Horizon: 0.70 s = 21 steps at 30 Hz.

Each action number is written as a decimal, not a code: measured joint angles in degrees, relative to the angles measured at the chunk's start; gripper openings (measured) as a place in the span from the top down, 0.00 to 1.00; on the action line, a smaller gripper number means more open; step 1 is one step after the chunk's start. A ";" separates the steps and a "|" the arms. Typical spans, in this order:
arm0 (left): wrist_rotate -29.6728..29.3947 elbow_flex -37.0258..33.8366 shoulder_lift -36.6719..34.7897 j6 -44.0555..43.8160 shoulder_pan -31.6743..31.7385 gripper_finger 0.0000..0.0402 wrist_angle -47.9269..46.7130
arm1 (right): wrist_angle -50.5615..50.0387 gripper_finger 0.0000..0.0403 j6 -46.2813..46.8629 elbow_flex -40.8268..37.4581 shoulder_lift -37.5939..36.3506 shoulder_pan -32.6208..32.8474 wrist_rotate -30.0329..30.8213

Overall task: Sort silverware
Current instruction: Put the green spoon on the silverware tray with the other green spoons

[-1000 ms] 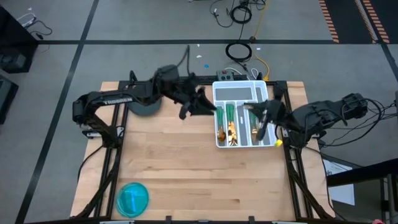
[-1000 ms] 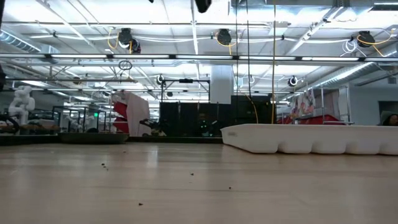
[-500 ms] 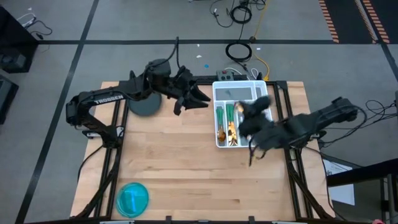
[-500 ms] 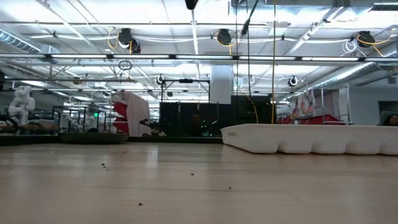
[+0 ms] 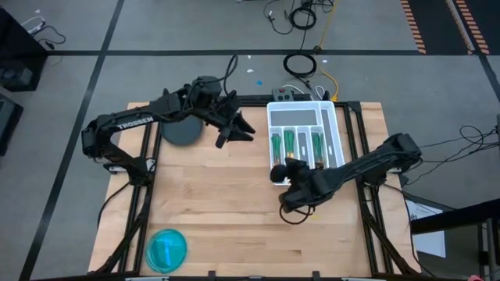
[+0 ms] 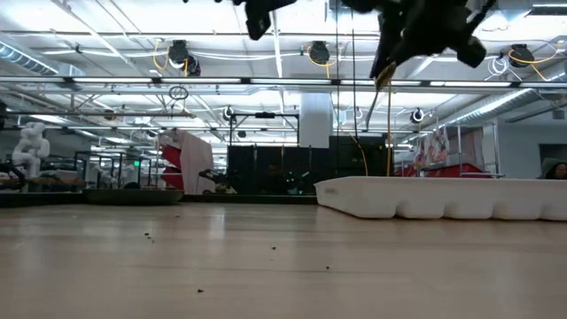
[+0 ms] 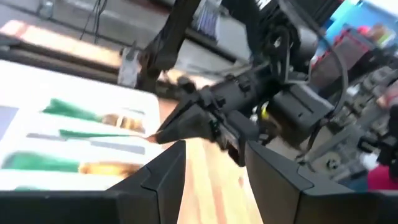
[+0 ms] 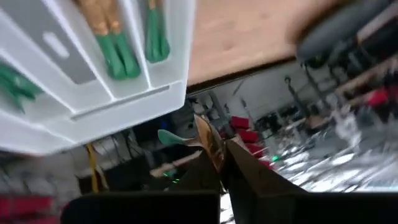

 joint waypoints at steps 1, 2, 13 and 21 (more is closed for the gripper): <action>-0.02 0.00 -0.35 1.31 0.16 0.57 -2.04 | 0.50 1.00 -2.84 0.00 0.74 -0.04 -0.77; -0.12 0.00 -0.98 2.71 0.45 0.57 -4.52 | 1.68 1.00 -5.92 0.00 1.29 -0.22 -2.72; -2.22 -0.02 -14.03 8.35 -0.16 0.57 -32.24 | 11.30 1.00 -33.14 0.02 4.59 -7.02 -11.03; -6.46 -0.02 -26.41 2.53 -3.78 0.57 -36.34 | 18.33 1.00 -44.78 0.04 7.26 -12.23 -13.05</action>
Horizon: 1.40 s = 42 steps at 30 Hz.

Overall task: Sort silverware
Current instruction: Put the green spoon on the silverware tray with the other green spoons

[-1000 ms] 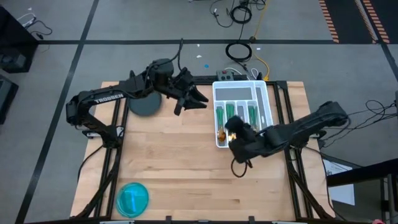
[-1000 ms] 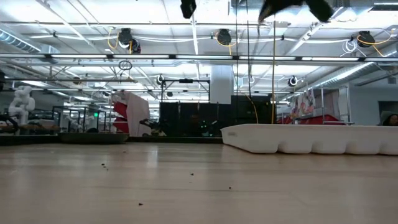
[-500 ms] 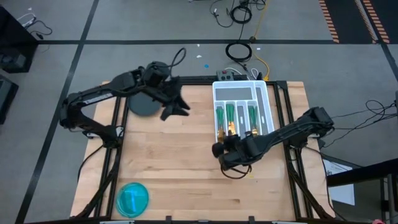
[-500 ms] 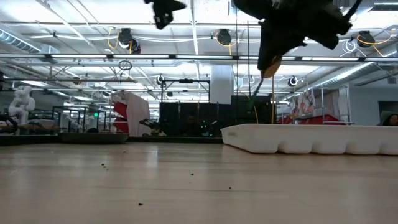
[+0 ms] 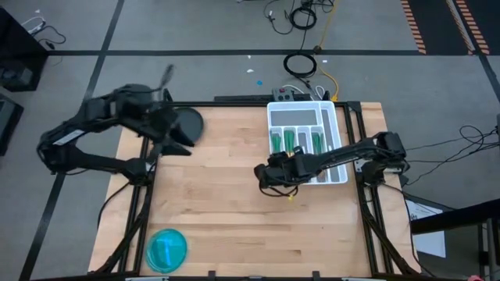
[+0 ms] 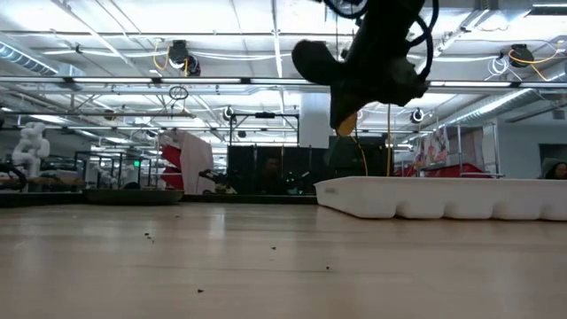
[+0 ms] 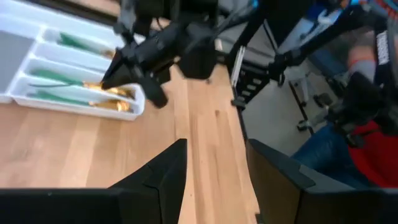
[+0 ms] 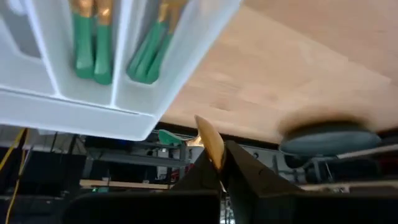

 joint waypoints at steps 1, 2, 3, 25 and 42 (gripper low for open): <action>-0.62 0.00 -1.42 -0.46 -0.19 0.57 0.01 | -0.40 1.00 -1.00 0.00 0.04 -0.52 -0.10; -1.73 0.00 -2.78 -1.23 -0.46 0.57 0.01 | -0.48 1.00 -2.24 0.00 0.18 -0.92 -0.55; -3.30 0.00 -3.97 -1.80 -0.74 0.57 0.05 | -0.15 1.00 -3.57 0.00 0.32 -1.28 -1.19; -11.98 0.00 -10.30 -2.24 -1.56 0.57 2.86 | 7.83 1.00 -14.21 -10.65 1.25 -6.32 -5.85; -14.55 0.00 -10.32 -1.60 -1.56 0.57 2.88 | 6.26 1.00 -14.83 -10.77 2.67 -7.78 -7.97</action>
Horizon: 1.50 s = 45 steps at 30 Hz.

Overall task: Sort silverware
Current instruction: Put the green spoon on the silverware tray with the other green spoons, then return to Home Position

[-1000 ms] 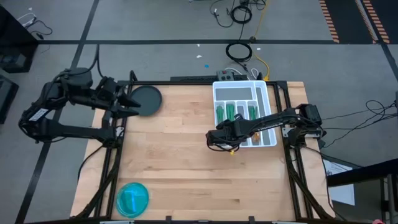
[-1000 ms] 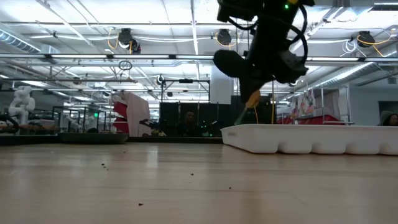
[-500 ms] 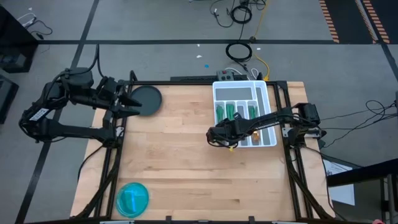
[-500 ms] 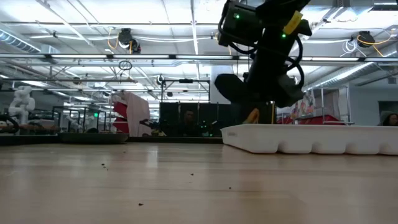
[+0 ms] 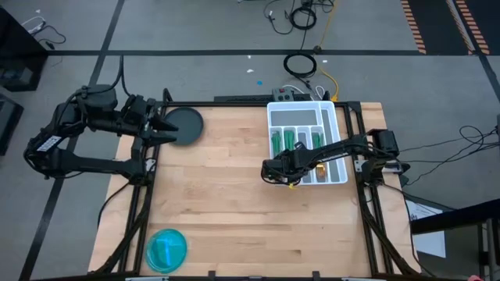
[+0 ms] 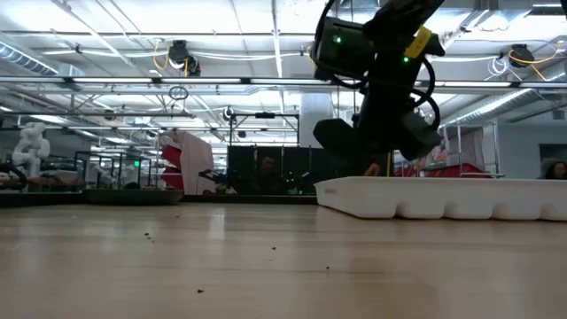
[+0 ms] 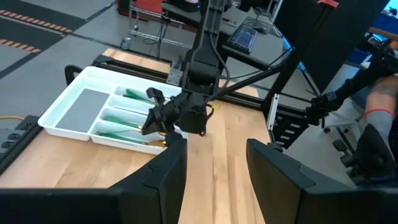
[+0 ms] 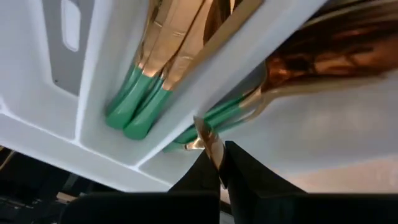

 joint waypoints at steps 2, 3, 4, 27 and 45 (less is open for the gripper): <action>-0.21 0.00 0.01 -0.07 0.00 0.57 0.03 | 0.82 1.00 0.26 -0.45 0.30 0.20 -0.04; -0.25 0.00 0.03 -0.07 0.00 0.57 0.00 | 1.56 1.00 0.25 -0.76 0.50 0.36 0.03; -0.30 0.00 0.13 -0.07 0.00 0.57 0.02 | 2.27 1.00 0.25 -0.98 0.65 0.47 0.10; -0.47 0.00 1.23 0.04 0.00 0.57 0.00 | 5.45 0.94 19.96 -1.42 1.18 1.16 -6.21; -2.33 0.00 1.31 -0.02 0.00 0.57 0.00 | 4.99 0.75 31.44 -1.42 0.29 2.27 -0.43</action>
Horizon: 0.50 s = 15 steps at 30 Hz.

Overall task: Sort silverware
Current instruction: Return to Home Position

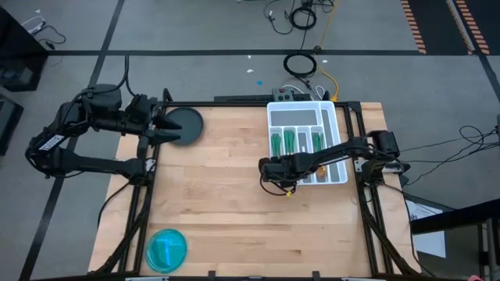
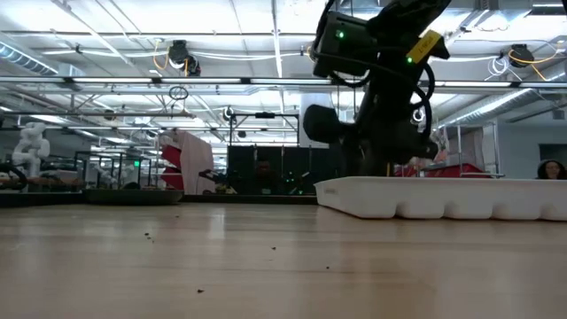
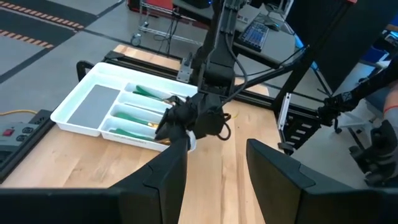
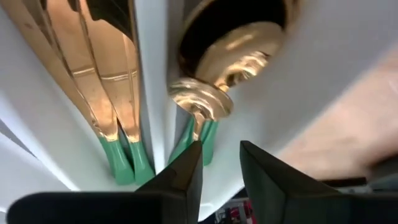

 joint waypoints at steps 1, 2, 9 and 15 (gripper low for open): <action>-0.06 0.00 0.00 0.00 0.00 0.57 0.00 | -0.12 0.75 0.83 0.00 -0.43 0.03 0.06; -0.26 0.00 0.00 0.00 0.00 0.57 0.04 | -0.40 0.75 2.18 0.14 -0.88 0.09 0.15; -2.53 -0.02 -0.02 -1.66 0.00 0.57 8.55 | -16.22 0.75 27.33 10.40 -5.84 0.12 -2.01; -3.10 -0.02 -0.34 -1.64 0.00 0.57 25.71 | -31.74 0.76 52.86 25.88 -14.92 -0.04 -16.96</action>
